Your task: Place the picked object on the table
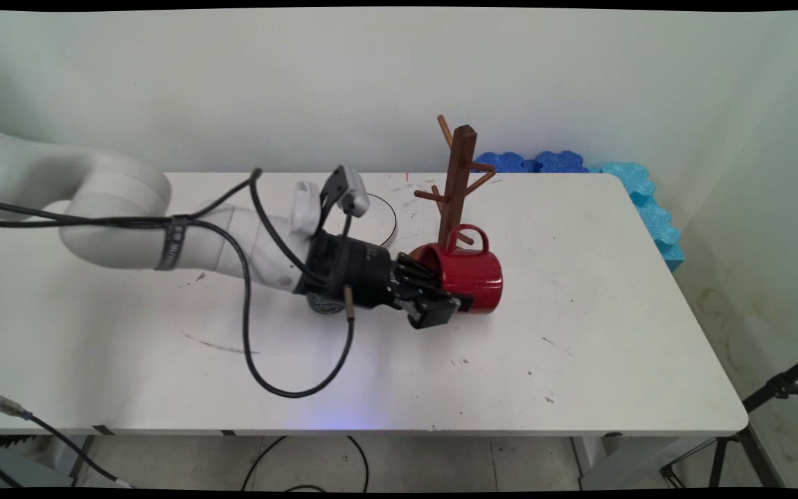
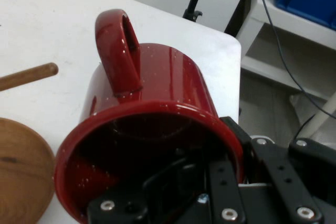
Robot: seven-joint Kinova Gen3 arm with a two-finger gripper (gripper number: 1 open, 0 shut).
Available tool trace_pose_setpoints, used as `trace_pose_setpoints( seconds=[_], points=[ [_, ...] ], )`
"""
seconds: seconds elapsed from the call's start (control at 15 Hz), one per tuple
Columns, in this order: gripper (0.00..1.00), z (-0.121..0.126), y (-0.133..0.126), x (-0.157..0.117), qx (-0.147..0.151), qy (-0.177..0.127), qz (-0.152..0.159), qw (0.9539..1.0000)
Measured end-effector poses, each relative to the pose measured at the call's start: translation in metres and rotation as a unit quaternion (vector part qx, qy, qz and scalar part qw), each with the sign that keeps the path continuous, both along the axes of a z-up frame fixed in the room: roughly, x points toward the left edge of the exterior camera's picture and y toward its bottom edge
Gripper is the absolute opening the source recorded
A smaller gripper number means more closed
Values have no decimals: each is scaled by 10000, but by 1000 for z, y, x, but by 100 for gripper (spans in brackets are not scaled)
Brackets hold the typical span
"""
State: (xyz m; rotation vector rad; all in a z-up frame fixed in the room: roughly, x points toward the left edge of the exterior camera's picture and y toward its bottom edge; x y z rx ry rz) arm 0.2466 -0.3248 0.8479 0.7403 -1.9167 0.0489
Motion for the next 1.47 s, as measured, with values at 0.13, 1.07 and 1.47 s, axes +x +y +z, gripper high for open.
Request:
trace_pose_setpoints(
  seconds=[0.13, 1.07, 1.47],
  points=[
    [0, 9, 1, 6, -53, -118, -32, 9999],
    [0, 59, 16, 43, -214, -1165, -745, 9902],
    [0, 83, 21, 54, -280, -2082, -1127, 9712]
  ],
)
